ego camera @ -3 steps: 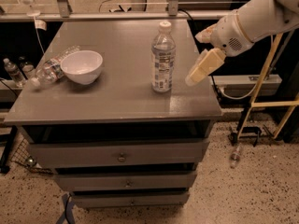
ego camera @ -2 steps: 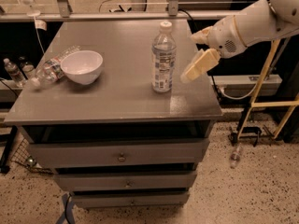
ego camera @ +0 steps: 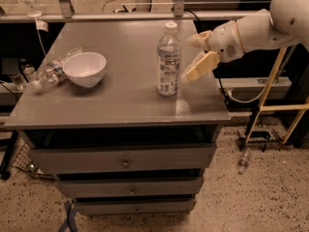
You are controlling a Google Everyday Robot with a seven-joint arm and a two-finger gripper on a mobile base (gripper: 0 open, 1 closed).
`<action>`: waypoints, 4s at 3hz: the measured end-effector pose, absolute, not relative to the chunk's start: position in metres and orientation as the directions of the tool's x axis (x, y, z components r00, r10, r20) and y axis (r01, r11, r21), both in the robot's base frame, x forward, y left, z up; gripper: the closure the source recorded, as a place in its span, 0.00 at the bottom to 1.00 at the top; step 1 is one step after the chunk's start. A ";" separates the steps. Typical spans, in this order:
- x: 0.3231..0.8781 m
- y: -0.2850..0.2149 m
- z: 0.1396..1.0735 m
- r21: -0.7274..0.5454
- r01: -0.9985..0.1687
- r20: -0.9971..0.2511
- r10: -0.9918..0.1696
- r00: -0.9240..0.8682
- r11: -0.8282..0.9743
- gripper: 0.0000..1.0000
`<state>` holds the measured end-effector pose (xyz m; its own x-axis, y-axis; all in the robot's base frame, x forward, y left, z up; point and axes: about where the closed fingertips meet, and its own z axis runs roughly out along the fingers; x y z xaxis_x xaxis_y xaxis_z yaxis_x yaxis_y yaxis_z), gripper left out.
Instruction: Knock blue plastic bottle over
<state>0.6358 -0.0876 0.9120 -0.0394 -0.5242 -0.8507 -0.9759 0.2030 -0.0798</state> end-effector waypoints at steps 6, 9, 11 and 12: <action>0.623 -0.046 0.928 -0.106 -0.991 -0.836 -0.547 0.048 0.076 0.98; 0.628 -0.057 0.923 -0.326 -0.945 -0.364 -0.920 0.147 -0.022 1.00; 0.617 -0.069 0.864 -0.258 -0.940 0.031 -0.975 0.222 -0.222 1.00; 0.612 -0.068 0.843 -0.192 -0.935 0.121 -0.953 0.278 -0.297 1.00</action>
Offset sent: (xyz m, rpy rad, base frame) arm -0.0110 0.0290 0.0074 0.0877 0.0097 0.1162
